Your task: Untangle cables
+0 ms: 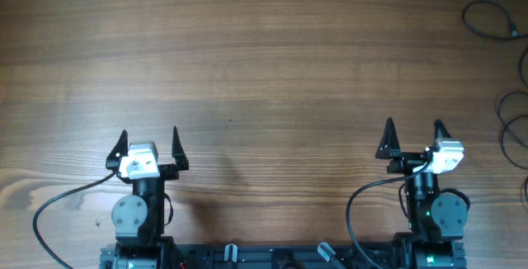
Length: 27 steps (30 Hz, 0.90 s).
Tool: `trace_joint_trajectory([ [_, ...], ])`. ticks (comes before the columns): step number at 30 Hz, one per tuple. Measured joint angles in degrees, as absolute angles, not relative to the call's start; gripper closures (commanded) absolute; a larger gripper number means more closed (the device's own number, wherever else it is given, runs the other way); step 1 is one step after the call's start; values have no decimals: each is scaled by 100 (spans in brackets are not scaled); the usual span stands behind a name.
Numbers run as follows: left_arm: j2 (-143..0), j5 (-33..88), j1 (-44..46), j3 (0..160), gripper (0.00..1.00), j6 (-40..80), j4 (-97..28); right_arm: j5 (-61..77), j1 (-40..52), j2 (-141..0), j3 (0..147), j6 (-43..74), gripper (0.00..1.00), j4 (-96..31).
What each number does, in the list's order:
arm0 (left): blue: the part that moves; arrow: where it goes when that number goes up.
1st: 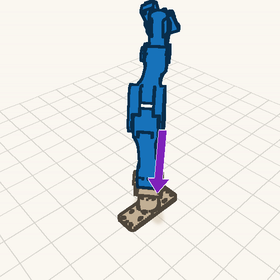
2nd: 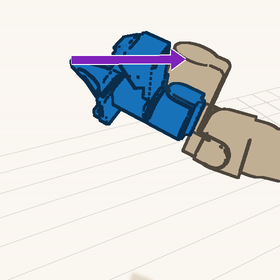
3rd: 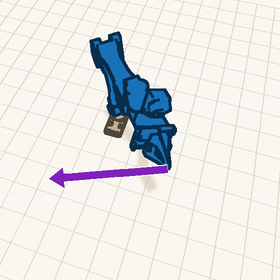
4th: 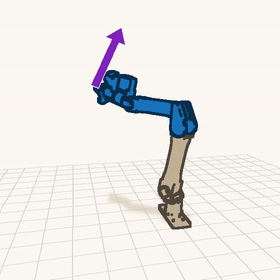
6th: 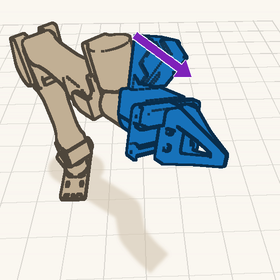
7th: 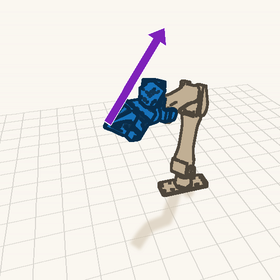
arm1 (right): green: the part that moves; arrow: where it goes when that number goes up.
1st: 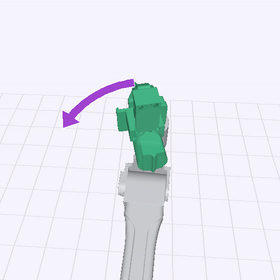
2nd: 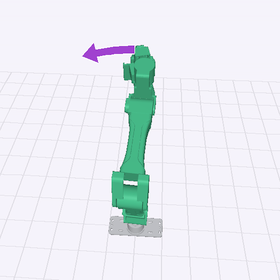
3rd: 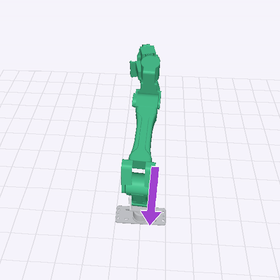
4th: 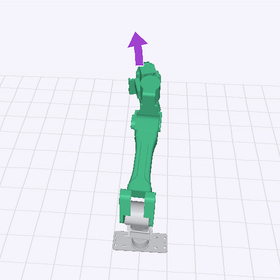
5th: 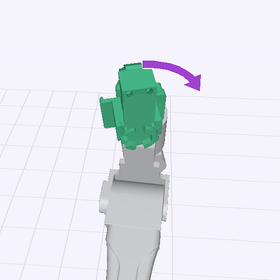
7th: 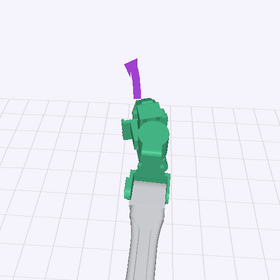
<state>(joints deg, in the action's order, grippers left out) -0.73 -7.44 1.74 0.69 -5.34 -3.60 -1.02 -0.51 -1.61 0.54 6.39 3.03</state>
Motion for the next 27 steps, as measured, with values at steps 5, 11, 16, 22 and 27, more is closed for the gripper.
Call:
trace_joint_trajectory([
  [5, -73, -744, 174, 69, 0, -534, -360, -102, -163, -121, 51, 642, 0, 305],
  [11, -73, -744, 174, 69, 0, -534, -360, -36, -163, -115, 45, 633, 0, 21],
  [16, -73, -744, 174, 69, 0, -534, -360, 176, -163, -115, 45, 543, 0, 1],
  [22, -73, -744, 174, 69, 0, -534, -360, 259, -163, -115, 45, 523, 0, 1],
  [27, -73, -744, 174, 69, 0, -534, -360, 257, -163, -115, 45, 298, 0, 1],
])
